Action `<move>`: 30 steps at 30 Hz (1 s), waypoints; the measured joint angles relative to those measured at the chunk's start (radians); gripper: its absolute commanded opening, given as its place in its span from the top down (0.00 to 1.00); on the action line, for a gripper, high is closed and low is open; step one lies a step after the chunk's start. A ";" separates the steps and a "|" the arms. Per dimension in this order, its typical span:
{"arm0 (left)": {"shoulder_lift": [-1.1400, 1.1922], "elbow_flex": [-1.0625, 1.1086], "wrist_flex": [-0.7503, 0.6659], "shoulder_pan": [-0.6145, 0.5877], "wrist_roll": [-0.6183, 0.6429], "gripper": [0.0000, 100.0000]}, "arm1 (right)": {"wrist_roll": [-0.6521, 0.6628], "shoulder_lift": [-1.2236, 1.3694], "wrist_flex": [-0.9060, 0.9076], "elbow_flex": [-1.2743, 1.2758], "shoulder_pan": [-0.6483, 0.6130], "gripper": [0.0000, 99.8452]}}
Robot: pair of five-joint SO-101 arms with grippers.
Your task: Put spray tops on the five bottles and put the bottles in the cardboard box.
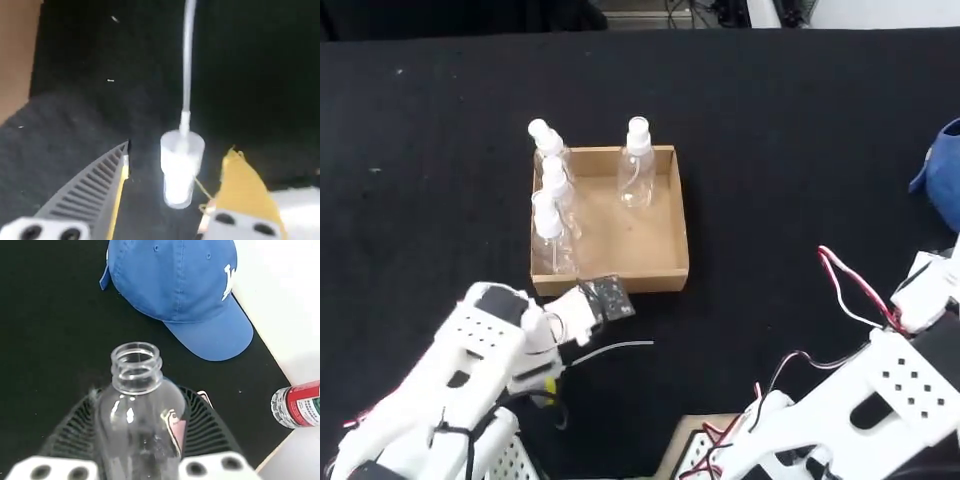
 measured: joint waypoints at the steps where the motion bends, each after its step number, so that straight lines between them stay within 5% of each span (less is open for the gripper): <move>1: 0.000 0.018 -0.020 0.000 0.012 0.85 | 0.008 0.000 0.000 0.000 0.000 0.99; 14: -0.012 0.103 -0.164 0.006 0.086 0.87 | 0.020 0.000 0.000 0.000 0.000 0.99; 17: -0.014 0.101 -0.144 0.006 0.089 0.97 | 0.020 0.000 0.000 0.000 0.000 0.99; 30: -0.002 0.051 -0.011 -0.021 0.032 0.97 | 0.020 0.000 0.000 0.000 0.000 0.99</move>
